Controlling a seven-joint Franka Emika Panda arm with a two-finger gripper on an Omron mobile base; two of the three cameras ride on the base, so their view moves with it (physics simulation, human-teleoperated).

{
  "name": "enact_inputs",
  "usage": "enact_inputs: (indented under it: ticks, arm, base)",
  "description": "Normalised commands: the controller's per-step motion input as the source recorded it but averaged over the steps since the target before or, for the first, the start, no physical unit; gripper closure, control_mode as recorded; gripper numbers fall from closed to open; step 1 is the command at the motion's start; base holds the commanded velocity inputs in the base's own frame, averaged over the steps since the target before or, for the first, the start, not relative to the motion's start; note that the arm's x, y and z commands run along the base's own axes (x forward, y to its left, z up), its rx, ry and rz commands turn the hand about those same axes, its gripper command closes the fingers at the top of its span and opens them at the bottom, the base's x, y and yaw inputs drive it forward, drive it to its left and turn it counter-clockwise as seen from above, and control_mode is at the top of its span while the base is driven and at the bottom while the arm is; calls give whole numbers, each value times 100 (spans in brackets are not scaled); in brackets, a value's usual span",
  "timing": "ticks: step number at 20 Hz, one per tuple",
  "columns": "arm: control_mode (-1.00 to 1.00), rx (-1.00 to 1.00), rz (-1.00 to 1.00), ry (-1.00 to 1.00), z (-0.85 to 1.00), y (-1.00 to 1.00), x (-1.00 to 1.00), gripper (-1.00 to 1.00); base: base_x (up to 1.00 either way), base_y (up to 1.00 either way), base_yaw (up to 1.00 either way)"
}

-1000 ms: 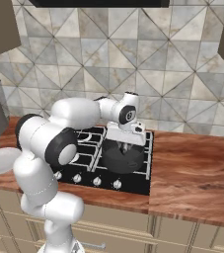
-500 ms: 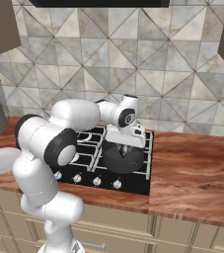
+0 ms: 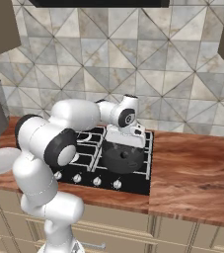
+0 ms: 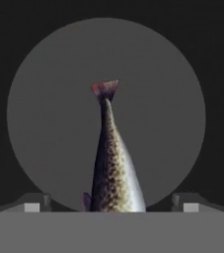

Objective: Retrieve the frozen meat and place it in the pot on a burner. Then turn the burner on.

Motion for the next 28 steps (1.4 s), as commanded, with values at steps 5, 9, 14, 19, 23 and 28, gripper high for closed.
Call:
enact_inputs:
  ticks: [5, 9, 14, 19, 23, 28]
  arm:
    - [-100, 0, 0, 0, 38, 0, -27, -100]
    - [-100, -3, -1, 0, 61, 3, -47, -100]
    - [-100, -5, -3, 0, 54, 4, -53, -100]
    - [-100, -1, -7, 3, 4, 2, -66, -100]
    - [-100, 0, -1, 1, 0, 23, -56, -100]
    - [-100, 0, 3, 1, -20, 17, -18, -100]
  base:
    - [0, 0, 0]
    - [0, 0, 0]
    - [0, 0, 0]
    - [0, 0, 0]
    - [0, 0, 0]
    - [0, 0, 0]
